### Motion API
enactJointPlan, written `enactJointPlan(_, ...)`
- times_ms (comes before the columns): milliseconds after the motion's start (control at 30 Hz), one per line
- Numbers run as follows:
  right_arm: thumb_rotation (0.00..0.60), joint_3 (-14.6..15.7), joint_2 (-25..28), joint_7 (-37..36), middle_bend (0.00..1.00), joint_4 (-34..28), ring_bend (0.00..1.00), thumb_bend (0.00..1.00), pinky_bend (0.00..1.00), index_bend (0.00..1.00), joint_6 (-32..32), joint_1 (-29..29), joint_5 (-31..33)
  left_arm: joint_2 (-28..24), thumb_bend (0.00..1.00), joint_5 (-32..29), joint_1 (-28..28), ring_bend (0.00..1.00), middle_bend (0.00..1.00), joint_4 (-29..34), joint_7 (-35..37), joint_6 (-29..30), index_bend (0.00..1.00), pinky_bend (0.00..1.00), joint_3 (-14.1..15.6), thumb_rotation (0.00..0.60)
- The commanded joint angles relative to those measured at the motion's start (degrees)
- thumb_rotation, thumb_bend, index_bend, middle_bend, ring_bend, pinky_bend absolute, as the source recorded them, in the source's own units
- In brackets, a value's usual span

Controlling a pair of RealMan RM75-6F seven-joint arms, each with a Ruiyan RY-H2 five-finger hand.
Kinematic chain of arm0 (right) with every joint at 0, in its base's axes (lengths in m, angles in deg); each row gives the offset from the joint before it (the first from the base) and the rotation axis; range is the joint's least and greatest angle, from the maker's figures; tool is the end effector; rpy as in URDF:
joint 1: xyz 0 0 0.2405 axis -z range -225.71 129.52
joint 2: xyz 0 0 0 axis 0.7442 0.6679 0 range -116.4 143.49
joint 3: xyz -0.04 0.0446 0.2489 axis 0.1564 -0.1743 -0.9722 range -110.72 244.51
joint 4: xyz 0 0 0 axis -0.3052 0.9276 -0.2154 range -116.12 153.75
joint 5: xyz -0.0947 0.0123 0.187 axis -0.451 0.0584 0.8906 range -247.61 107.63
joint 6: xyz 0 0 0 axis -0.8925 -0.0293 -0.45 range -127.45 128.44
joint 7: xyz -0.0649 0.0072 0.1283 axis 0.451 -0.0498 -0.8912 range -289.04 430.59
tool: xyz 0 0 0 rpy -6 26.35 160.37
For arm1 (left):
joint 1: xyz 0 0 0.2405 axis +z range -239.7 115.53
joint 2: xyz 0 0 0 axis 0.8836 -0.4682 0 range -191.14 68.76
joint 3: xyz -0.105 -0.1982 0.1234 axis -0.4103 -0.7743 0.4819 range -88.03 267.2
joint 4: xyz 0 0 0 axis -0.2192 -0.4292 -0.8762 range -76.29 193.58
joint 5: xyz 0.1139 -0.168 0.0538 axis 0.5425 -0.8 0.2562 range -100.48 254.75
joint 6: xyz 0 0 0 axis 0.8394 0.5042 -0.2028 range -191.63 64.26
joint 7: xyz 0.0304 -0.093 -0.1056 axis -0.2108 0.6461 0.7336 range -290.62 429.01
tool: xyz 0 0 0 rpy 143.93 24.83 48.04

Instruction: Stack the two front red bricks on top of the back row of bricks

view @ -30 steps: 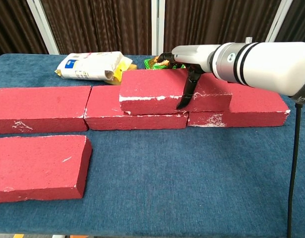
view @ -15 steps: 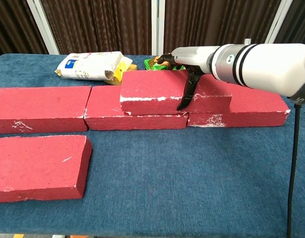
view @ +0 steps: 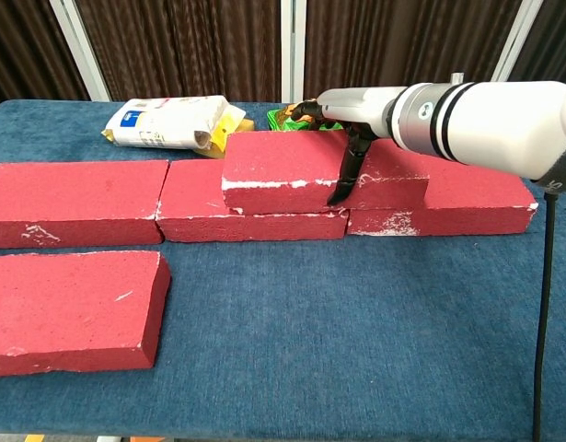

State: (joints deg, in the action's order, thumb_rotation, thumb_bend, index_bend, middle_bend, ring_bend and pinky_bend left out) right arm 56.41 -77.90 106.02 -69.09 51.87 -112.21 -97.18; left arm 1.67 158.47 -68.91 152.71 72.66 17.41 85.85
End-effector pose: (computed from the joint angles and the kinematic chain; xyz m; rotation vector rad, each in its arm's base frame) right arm -0.0631 -0.3692 -0.0503 1.9535 -1.0881 0.7237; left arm -0.3132 0.1941 0.1606 -1.3389 -1.0099 -0.9165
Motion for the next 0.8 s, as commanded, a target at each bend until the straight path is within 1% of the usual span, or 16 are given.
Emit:
enactJointPlan(33, 0.600, 0.0, 0.0, 0.0, 0.14, 0.1, 0.07, 0.07, 0.10, 0.00, -0.2, -0.1, 0.0, 0.0, 0.00, 0.0, -0.1, 0.00, 0.00, 0.0, 0.0, -0.1, 0.00, 0.00, 0.0, 0.600)
enactJointPlan(267, 0.600, 0.2, 0.1, -0.1, 0.14, 0.6, 0.07, 0.07, 0.06, 0.00, -0.8, -0.3, -0.6, -0.1, 0.00, -0.1, -0.2, 0.00, 0.00, 0.1, -0.1, -0.3, 0.00, 0.00, -0.1, 0.600)
enactJointPlan(800, 0.600, 0.3, -0.2, -0.8, 0.13, 1.0, 0.06, 0.07, 0.06, 0.00, -1.0, -0.4, 0.2, -0.1, 0.00, -0.1, -0.2, 0.00, 0.00, 0.0, 0.3, -0.3, 0.00, 0.00, -0.1, 0.600)
